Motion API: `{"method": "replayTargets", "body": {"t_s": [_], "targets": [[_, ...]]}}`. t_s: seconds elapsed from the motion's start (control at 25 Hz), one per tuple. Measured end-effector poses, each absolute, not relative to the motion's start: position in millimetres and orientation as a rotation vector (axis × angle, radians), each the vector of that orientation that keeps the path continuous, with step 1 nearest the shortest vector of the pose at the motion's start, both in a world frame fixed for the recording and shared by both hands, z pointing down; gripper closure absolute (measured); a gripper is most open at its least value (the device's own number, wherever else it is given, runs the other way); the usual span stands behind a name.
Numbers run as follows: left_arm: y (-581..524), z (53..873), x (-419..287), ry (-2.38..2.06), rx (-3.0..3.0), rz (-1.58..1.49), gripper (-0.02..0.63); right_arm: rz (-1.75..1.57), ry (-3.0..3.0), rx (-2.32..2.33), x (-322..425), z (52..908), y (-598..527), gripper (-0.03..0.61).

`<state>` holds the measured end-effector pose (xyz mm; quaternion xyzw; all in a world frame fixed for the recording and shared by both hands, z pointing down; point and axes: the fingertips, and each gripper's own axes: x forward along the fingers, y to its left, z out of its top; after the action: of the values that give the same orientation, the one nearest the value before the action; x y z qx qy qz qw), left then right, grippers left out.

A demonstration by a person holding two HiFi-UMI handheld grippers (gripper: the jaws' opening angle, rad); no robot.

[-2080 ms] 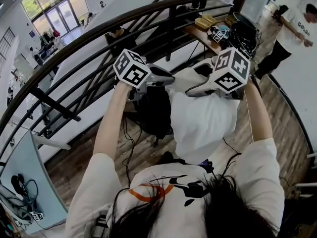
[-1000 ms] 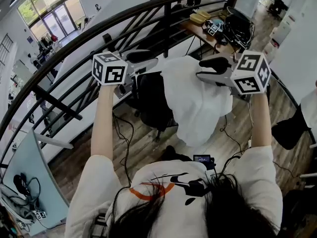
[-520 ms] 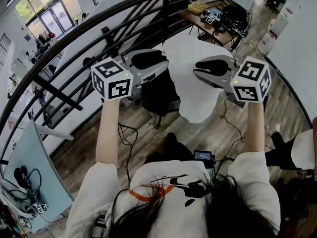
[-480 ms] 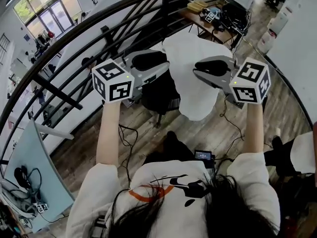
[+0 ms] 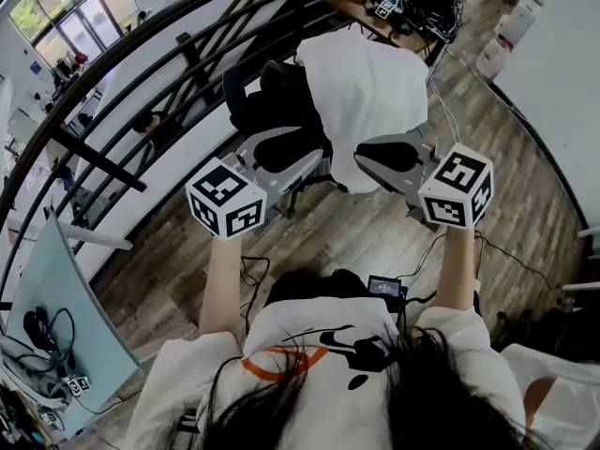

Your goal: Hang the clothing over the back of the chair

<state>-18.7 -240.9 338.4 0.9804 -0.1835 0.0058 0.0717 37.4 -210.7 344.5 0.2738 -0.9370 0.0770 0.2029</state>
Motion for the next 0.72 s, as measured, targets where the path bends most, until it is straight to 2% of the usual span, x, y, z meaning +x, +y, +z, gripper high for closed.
{"method": "replayTargets", "body": {"t_s": [0.28, 0.72], "targets": [[-200.2, 366.6, -4.7, -0.563, 2.880, -0.005, 0.453, 0.316, -2.643, 0.853, 48.4, 369.7, -169.6, 0.522], [-133.7, 375.8, 43.0, -0.658, 2.848, -0.009, 0.453, 0.283, -2.646, 0.984, 89.7, 375.3, -100.8, 0.522]]}}
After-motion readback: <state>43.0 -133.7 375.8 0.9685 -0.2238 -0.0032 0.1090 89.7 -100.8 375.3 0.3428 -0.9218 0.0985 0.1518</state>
